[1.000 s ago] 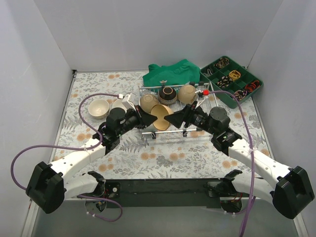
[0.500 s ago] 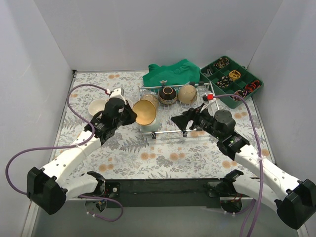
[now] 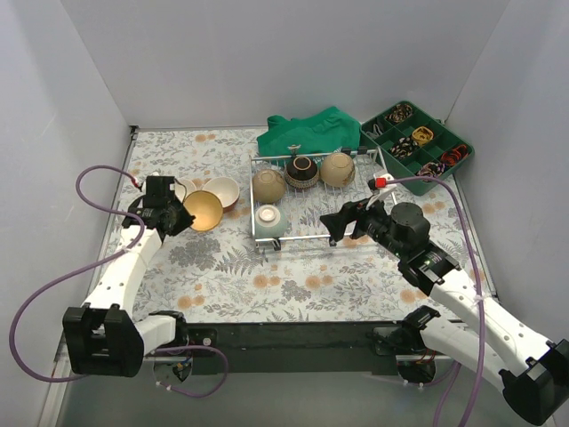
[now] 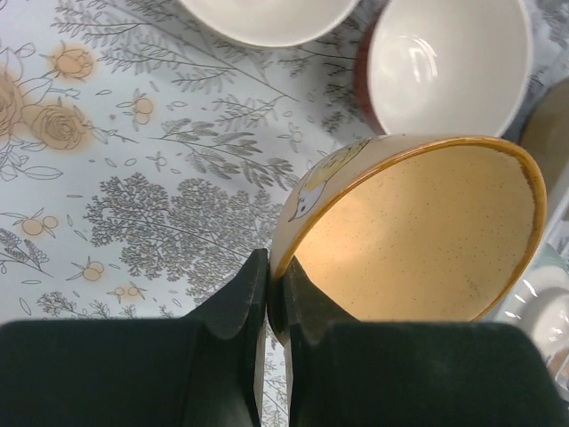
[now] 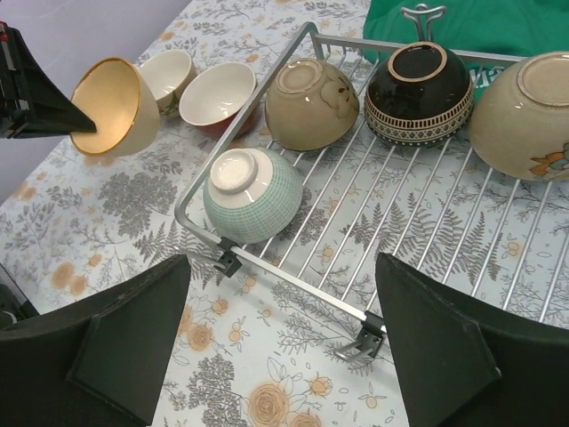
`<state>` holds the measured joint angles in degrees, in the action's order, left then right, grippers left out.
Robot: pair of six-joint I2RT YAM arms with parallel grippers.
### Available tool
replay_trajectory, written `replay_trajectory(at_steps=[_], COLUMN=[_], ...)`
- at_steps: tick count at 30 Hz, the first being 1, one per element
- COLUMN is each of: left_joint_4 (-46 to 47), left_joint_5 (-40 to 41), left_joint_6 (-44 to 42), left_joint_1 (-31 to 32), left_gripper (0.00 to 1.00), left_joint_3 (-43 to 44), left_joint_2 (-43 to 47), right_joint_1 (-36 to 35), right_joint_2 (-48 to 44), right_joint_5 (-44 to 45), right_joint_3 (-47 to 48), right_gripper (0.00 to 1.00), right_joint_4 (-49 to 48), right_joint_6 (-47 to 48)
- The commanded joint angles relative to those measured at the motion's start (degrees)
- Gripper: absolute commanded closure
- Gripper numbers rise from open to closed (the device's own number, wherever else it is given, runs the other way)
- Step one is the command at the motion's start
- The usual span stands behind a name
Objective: Unload the bowls from the dish rack
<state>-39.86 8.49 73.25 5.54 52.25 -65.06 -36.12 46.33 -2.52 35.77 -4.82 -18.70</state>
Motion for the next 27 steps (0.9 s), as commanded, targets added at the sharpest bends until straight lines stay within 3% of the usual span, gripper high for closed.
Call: replay_trajectory(at_steps=[1, 10, 20, 27], left_joint_4=[4.2, 9.5, 11.2, 10.5], left_joint_5=[-5.3, -7.9, -8.4, -7.6], left_joint_6=[0.7, 0.7, 0.9, -0.2], left_joint_1=[-5.4, -11.3, -12.1, -12.0], left_gripper=[1.0, 0.99, 0.83, 0.41], left_joint_3=[-2.9, -5.1, -5.8, -6.3], left_joint_2=[-1.8, -8.9, -12.6, -8.5], right_joint_1=[0.1, 0.1, 0.1, 0.2], right_joint_2=[-1.8, -3.6, -3.4, -1.9], right_joint_5=[2.1, 2.3, 2.3, 4.7], right_joint_3=[-0.3, -1.0, -0.4, 1.9], right_gripper=[0.07, 0.07, 0.07, 0.05], right_joint_4=[1.0, 4.4, 7.2, 9.5], right_joint_6=[3.5, 5.2, 6.0, 8.8])
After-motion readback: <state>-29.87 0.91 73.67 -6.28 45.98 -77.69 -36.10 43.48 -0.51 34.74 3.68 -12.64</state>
